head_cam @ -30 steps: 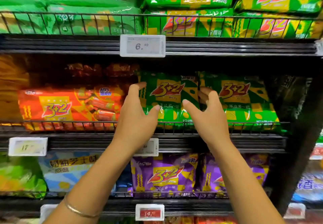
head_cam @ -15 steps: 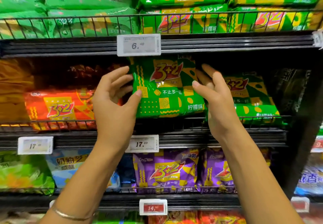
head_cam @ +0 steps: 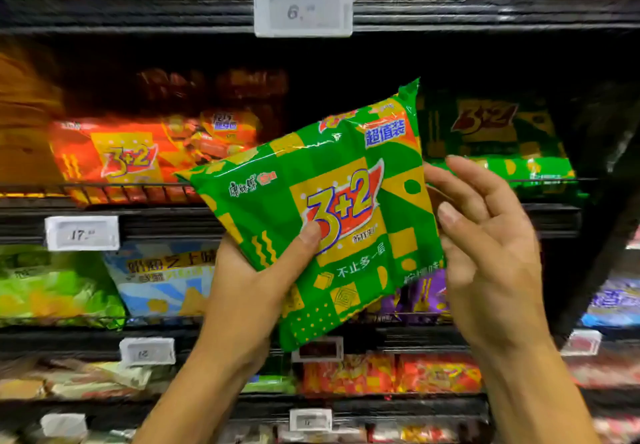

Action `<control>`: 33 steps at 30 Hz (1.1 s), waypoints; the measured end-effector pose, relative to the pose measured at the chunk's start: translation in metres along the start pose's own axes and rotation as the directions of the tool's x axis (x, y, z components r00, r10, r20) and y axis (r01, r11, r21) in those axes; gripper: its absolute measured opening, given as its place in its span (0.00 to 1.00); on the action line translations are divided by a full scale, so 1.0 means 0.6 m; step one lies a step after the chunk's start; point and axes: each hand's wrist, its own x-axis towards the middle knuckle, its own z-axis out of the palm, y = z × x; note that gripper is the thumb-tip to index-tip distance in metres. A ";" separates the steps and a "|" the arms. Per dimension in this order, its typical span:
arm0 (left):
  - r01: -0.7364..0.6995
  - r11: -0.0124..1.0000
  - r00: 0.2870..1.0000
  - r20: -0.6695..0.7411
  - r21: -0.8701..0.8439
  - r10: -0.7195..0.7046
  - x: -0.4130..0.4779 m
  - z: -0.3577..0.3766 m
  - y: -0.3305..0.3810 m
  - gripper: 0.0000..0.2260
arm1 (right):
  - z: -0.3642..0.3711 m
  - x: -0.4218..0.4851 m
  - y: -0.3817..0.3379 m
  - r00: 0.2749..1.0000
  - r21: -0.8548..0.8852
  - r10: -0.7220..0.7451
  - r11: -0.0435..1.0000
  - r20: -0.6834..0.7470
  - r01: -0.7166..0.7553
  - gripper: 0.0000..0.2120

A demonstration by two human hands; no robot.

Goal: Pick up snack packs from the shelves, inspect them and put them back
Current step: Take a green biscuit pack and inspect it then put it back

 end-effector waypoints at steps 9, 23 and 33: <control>0.371 0.911 0.928 0.060 -0.177 -0.367 -0.083 -0.105 -0.067 0.38 | -0.009 -0.130 0.018 0.861 -0.184 0.509 0.846 -0.006 -0.501 0.36; 0.563 0.750 0.806 -0.030 0.347 -0.591 -0.196 -0.248 -0.133 0.23 | 0.029 -0.313 0.072 0.689 -0.238 0.701 0.648 -0.185 -0.723 0.14; 0.721 0.690 0.691 -0.141 0.061 -0.709 -0.332 -0.157 -0.117 0.26 | -0.015 -0.400 0.028 0.654 -0.218 0.748 0.622 -0.118 -0.752 0.21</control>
